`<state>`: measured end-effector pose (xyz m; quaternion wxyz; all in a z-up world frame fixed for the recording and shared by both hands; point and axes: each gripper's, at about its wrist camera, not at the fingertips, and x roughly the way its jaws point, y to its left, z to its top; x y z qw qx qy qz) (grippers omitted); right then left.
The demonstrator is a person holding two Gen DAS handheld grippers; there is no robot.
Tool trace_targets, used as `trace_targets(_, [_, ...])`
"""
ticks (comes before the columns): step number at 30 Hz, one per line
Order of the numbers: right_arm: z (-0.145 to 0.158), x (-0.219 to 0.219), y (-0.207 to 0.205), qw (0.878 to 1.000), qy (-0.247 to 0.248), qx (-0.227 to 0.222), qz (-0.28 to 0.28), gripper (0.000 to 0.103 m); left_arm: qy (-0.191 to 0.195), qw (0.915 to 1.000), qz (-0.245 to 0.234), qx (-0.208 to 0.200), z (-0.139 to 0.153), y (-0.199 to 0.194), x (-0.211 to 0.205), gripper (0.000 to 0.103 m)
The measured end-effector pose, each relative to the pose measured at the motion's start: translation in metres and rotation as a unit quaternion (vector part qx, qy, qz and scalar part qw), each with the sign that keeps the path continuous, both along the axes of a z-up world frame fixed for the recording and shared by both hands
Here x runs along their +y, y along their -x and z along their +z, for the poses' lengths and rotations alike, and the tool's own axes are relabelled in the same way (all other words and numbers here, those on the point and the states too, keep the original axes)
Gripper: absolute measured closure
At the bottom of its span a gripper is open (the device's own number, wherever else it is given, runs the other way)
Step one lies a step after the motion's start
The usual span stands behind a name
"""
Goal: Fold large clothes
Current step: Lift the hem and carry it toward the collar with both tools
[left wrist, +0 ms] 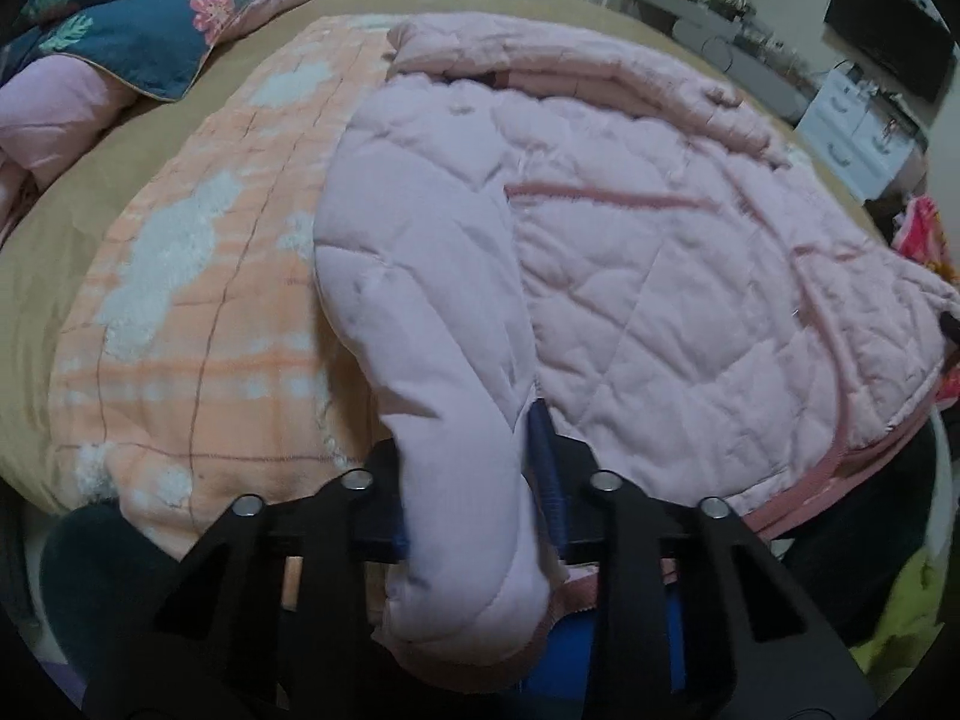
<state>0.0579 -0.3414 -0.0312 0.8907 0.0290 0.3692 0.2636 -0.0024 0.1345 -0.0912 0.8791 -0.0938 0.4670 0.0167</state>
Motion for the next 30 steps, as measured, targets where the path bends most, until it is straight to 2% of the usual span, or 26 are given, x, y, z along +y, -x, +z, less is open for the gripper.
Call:
trace_targets(3, [0.005,0.002,-0.001,1.000,-0.007,-0.009,-0.005,0.084,-0.016,0.9996,-0.009,-0.023,0.016,0.001,-0.003,0.090])
trace_targets(5, [0.011,0.003,-0.002,1.000,-0.016,-0.017,-0.009,0.084,-0.030,0.9988,-0.014,-0.037,0.027,-0.001,-0.007,0.091])
trace_targets(13, [0.033,0.005,-0.020,0.997,-0.052,-0.031,-0.039,0.085,-0.032,0.9971,-0.012,-0.069,0.059,-0.017,-0.013,0.091])
trace_targets(18, [0.042,0.012,-0.029,0.997,-0.054,-0.039,-0.043,0.085,-0.032,0.9963,-0.007,-0.080,0.073,-0.027,-0.014,0.091])
trace_targets(23, [0.051,0.014,-0.037,0.996,-0.062,-0.041,-0.050,0.085,-0.038,0.9952,-0.006,-0.091,0.088,-0.034,-0.015,0.091])
trace_targets(30, [0.063,0.006,-0.051,0.992,-0.103,-0.029,-0.068,0.086,-0.041,0.9928,0.000,-0.113,0.109,-0.047,-0.013,0.091])
